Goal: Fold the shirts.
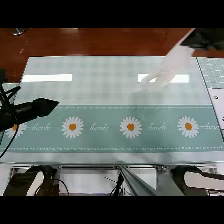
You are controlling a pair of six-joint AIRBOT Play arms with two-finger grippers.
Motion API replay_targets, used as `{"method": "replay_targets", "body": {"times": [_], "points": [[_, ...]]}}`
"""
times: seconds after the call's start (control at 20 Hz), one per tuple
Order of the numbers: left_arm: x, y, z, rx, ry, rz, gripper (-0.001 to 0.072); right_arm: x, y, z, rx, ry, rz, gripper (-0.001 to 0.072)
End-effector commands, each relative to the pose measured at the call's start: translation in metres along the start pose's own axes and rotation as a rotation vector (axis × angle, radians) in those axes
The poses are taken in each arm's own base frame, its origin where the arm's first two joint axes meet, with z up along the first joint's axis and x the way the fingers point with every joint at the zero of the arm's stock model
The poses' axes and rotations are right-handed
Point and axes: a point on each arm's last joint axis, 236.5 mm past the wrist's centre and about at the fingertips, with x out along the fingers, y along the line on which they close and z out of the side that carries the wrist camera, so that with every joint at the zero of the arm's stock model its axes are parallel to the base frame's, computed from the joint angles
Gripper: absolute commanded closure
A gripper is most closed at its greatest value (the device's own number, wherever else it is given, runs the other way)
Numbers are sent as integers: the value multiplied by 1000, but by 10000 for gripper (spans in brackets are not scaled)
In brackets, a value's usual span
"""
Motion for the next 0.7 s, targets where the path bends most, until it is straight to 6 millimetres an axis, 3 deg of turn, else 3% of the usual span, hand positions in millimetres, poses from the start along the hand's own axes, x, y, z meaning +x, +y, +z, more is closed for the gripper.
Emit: {"method": "replay_targets", "body": {"times": [0.0,0.2,0.35,0.55,0.65], "points": [[0,0,0,0,1,0,688,-64,-56,-8,154,-48,-103,673],[0,0,0,0,1,0,688,-122,-122,-46,329,-31,-274,675],[0,0,0,0,1,0,688,-145,-154,-78,470,-58,-335,675],[0,0,0,0,1,0,688,-167,-199,-151,726,-67,-441,674],[0,0,0,-1,1,-1,688,-186,-225,-201,885,-72,-571,673]]}}
